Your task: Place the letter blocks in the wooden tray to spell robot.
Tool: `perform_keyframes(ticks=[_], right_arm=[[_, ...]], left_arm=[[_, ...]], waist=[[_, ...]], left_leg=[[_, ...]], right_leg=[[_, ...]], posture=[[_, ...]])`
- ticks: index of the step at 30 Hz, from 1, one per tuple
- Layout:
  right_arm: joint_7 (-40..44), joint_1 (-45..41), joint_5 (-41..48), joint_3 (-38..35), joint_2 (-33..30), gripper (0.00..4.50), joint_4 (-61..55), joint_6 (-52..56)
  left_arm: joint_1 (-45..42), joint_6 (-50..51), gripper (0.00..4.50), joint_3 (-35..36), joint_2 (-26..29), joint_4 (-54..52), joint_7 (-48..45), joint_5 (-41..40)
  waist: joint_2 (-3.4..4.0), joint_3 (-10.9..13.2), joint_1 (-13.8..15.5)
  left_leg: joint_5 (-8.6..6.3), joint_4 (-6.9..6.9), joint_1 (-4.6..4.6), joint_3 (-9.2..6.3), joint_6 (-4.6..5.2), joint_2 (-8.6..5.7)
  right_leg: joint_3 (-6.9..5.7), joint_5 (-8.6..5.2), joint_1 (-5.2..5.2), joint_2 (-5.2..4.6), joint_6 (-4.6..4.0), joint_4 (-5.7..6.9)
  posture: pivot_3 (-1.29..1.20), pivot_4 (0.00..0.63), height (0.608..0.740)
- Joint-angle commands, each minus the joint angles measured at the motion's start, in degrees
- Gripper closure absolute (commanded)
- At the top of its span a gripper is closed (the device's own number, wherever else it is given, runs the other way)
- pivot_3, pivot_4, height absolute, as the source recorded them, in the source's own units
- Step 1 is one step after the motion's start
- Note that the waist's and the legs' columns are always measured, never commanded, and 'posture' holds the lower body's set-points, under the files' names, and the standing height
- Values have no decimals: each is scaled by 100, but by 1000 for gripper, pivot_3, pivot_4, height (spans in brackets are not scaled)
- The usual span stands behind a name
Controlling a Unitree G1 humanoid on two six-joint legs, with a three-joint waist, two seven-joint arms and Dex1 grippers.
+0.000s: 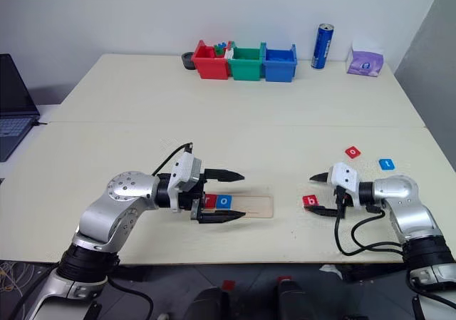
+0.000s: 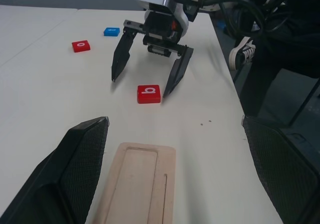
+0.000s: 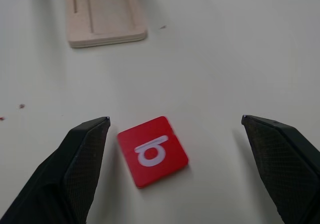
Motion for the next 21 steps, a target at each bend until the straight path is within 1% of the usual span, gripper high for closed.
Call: perform_keyframes(ticks=[1,8,14,17,20,21], right_arm=[[265,-163,-98,63,-108,12,101,-344],[318,-510,-443,200,-43,12,939,-929],[450,-520,-413,220,-30,12,1034,-987],[463,-513,-437,224,-31,519,1077,-1031],[490,-479,-423,223,-21,1510,1095,-977],[501,-469,-404,219,-13,1921,1080,-930]], left_arm=[[-58,-16,0,-13,54,-152,-67,-84],[-77,-112,0,-83,58,-147,-94,16],[-49,-134,0,-60,104,-151,-125,12],[-61,-157,0,-63,122,-133,-145,16],[-68,-165,0,-82,120,-142,-159,15],[-67,-169,0,-86,122,-142,-167,14]], waist=[[0,0,0],[0,0,0],[0,0,2],[0,0,1],[0,0,1],[0,0,2]], left_leg=[[0,1,3,0,0,0],[0,4,16,-2,0,-1],[0,3,35,-5,0,-1],[0,3,42,-6,0,-2],[0,3,46,-4,0,-2],[0,4,48,-4,0,-2]], right_leg=[[0,0,4,0,0,0],[-1,0,20,-1,0,-3],[1,0,44,-3,0,-7],[0,0,51,-4,0,-7],[0,0,52,-4,0,-6],[0,0,54,-4,0,-6]], posture=[[0,150,740],[0,150,740],[0,150,740],[0,150,740],[0,150,740],[0,150,740]])
